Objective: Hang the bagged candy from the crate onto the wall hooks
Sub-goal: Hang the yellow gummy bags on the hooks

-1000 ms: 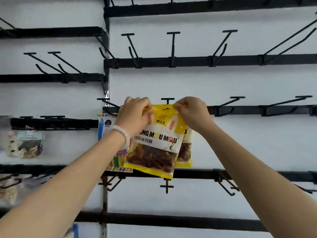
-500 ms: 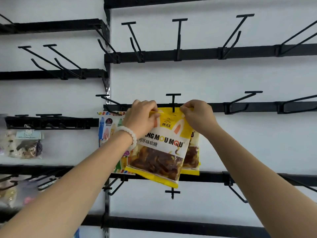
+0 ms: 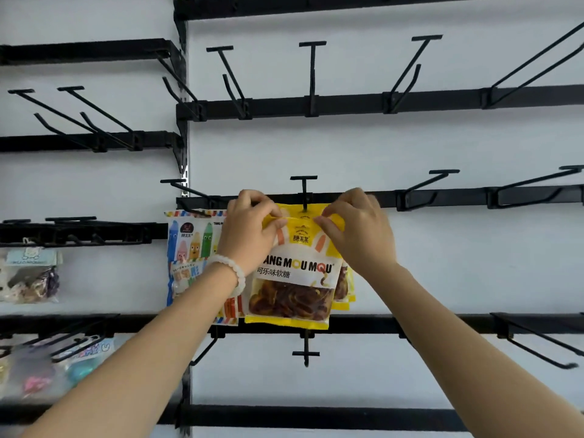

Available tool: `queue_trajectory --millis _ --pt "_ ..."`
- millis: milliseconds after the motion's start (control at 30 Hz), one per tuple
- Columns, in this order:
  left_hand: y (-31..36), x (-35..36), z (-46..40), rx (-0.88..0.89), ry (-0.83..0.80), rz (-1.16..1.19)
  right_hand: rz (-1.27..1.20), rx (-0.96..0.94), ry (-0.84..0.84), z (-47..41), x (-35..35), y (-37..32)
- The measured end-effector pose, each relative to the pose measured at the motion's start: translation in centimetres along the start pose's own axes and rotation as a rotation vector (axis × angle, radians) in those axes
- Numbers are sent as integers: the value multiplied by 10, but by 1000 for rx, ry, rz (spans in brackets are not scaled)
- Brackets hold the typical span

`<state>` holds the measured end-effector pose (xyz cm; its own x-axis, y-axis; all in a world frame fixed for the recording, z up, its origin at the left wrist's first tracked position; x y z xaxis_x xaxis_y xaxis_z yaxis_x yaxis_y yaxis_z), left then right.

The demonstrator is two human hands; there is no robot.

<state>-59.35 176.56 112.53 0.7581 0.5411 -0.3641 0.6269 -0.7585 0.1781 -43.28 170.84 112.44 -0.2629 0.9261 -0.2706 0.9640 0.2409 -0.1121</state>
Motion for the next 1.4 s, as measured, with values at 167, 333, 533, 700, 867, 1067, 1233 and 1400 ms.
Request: queue_trajectory --millis 167,333,533,700,867,1067,1233,1400 --pt "17 -24 6 2 22 41 -198 64 -155 12 0 -6" --pt "29 -48 -8 25 54 -9 -347 162 -108 -8 -24 -14" --pt "28 -45 -20 -4 -21 -150 -326 265 -81 -23 -24 -10" --pt "18 -32 -26 -29 -46 -165 -322 334 -91 -22 -14 1" --pt "15 -27 -27 -11 -30 -81 -358 355 -94 -24 -9 3" --pt "9 -22 -28 -34 -39 46 -387 372 -98 -27 -7 6" --pt "12 -15 -27 -22 -75 6 -378 402 -111 -24 -5 15" --pt "2 -3 -24 -46 -100 -138 -284 395 -159 -19 10 20"
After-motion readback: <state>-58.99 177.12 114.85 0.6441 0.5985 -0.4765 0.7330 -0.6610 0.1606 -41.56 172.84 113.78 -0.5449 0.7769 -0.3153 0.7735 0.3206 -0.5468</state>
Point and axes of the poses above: each hand's wrist, its own z-axis away from the middle knuckle, its own x-axis out of the palm, y = z × x, the point moved 10 cm from there along -z, towards the middle knuckle, and after that the axes turned 2 degrees about x, right-handed, at the moved point
